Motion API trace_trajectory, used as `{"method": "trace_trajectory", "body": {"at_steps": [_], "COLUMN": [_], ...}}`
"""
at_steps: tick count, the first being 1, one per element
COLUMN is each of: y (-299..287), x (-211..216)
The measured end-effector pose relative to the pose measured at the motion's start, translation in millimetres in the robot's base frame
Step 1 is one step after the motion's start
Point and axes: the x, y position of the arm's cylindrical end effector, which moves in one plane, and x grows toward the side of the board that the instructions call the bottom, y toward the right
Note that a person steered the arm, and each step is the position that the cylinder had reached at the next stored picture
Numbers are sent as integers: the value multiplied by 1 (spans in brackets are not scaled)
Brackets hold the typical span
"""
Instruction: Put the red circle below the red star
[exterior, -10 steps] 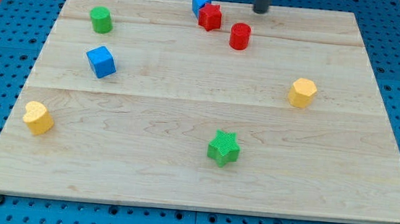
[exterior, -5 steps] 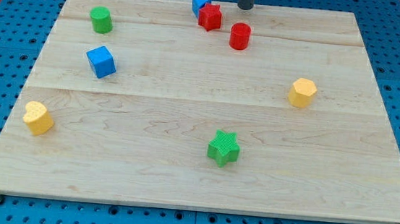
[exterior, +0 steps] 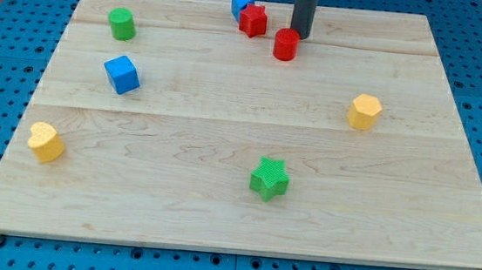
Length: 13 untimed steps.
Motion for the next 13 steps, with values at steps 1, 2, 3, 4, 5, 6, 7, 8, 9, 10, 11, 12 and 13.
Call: {"method": "trace_trajectory", "body": {"at_steps": [1, 2, 3, 4, 5, 6, 7, 8, 9, 10, 11, 12, 13], "y": [-14, 42, 62, 25, -5, -18, -34, -39, -38, -40, -49, -56, -56], "x": [5, 34, 40, 47, 50, 50, 50, 59, 105, 107, 106, 91, 74]}}
